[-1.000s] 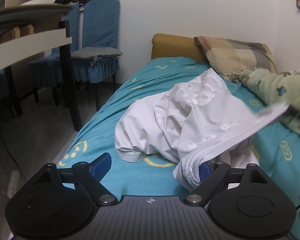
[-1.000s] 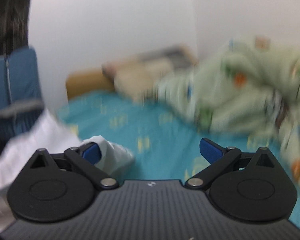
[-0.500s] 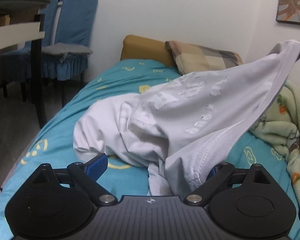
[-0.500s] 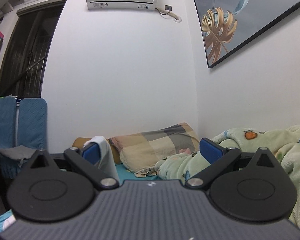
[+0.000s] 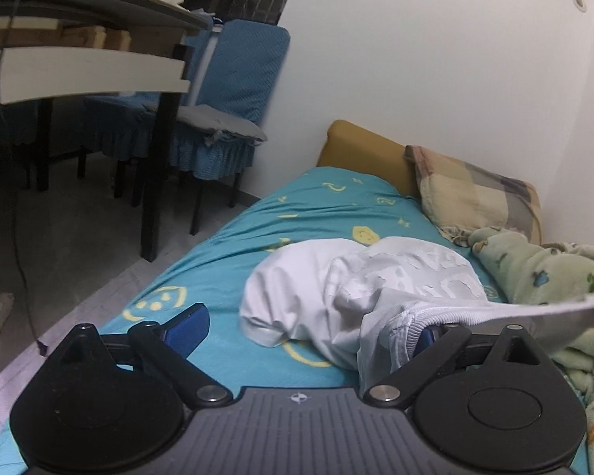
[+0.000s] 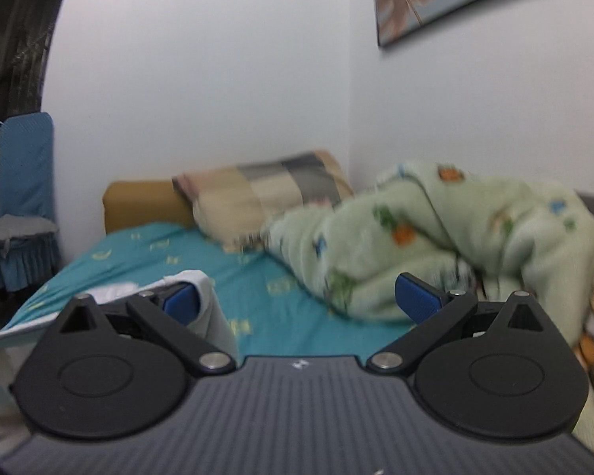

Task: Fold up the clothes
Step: 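Lift the T-shirt high with both grippers to shake it open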

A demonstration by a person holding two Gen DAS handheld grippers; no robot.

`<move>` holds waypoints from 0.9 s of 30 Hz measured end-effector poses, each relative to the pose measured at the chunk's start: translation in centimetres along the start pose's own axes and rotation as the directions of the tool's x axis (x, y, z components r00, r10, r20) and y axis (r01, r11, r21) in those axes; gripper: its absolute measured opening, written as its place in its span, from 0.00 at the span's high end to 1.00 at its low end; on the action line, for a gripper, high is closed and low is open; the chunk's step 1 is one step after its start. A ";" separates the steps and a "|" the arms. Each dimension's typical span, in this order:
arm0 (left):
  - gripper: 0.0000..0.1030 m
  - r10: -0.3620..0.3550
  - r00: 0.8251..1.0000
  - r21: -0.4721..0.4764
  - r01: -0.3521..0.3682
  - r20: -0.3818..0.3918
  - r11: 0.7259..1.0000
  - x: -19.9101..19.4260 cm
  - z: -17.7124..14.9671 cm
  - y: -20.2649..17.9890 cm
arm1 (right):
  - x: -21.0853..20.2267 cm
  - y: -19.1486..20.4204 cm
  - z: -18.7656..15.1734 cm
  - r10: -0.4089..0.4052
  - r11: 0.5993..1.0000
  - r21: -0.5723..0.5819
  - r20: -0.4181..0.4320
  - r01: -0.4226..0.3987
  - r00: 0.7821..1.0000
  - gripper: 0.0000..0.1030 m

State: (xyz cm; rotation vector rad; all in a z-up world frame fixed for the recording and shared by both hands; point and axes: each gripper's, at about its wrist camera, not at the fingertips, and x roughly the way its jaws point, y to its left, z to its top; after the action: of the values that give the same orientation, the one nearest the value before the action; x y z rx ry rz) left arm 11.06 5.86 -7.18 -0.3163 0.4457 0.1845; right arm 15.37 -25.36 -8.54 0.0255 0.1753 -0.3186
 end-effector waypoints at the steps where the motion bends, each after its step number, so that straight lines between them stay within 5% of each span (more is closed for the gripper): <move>1: 0.04 0.007 1.000 0.010 -0.007 0.017 1.000 -0.9 0.0 0.0 | -0.7 -0.2 -0.2 -0.005 1.000 0.002 -0.012 0.005 1.000 0.00; 5: 0.04 0.036 0.998 -0.013 -0.035 0.053 0.999 -5.2 0.0 0.7 | -5.1 -1.6 0.0 -0.009 0.999 0.047 -0.019 0.010 1.000 0.00; 11: 0.04 0.055 0.993 -0.125 -0.042 0.109 0.991 -12.3 -0.1 3.4 | -12.7 -2.7 2.5 0.027 0.995 0.091 0.081 -0.034 0.996 0.00; 14: 0.04 0.046 0.986 -0.108 -0.029 0.160 0.994 -15.5 2.2 3.3 | -15.3 -3.3 5.0 0.036 0.993 0.105 0.107 -0.047 0.994 0.00; 21: 0.04 -0.029 0.921 -0.111 0.078 0.388 0.991 -26.2 13.2 1.5 | -21.2 -5.5 17.3 0.111 0.976 0.153 0.254 -0.153 0.961 0.00; 27: 0.02 -0.061 0.842 -0.123 0.150 0.537 0.981 -36.3 23.1 0.1 | -28.0 -7.7 28.2 0.149 0.959 0.158 0.417 -0.233 0.897 0.00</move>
State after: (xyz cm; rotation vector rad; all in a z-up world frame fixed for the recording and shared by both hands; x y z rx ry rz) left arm -12.06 9.92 28.83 -0.4307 -0.1421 0.1914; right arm -8.50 -25.54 24.12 0.1797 -0.2707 -0.1366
